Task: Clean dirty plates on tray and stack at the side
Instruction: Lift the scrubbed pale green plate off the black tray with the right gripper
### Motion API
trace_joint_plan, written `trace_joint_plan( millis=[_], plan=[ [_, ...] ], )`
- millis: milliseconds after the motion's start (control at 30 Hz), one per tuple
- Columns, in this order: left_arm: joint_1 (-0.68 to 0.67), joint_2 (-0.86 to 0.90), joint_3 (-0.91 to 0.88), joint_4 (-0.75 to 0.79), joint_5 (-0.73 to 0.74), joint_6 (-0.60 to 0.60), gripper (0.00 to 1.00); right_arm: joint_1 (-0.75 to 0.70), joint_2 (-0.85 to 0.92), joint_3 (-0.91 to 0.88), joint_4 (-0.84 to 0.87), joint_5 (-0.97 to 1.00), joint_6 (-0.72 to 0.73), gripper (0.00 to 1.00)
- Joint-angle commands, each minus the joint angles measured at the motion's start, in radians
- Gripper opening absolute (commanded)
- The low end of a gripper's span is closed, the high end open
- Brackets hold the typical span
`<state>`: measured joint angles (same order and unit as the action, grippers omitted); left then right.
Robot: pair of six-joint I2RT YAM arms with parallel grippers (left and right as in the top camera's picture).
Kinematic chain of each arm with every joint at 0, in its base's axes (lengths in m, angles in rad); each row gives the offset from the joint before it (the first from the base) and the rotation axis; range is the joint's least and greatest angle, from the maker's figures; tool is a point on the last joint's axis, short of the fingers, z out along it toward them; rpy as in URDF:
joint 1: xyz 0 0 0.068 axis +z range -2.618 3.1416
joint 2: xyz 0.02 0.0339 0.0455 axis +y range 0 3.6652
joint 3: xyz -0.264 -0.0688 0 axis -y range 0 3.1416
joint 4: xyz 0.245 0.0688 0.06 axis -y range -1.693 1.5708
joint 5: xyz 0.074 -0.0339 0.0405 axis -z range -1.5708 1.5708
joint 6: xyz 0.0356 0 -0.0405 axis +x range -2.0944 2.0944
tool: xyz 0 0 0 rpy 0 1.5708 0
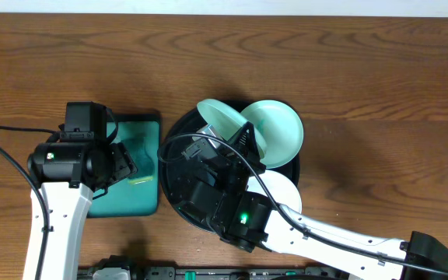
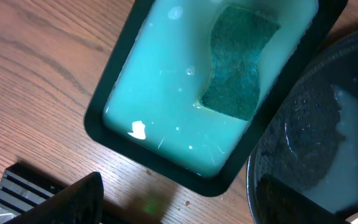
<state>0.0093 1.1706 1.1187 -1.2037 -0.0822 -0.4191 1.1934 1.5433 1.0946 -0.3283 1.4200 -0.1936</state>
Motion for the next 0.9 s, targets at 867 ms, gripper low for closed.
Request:
trace_joint_plan(
  millis=[867],
  plan=[
    [0.001, 0.005, -0.002, -0.004, -0.016, -0.005, 0.79, -0.053, -0.020, 0.012, -0.140, -0.494, 0.383, 0.01]
  ],
)
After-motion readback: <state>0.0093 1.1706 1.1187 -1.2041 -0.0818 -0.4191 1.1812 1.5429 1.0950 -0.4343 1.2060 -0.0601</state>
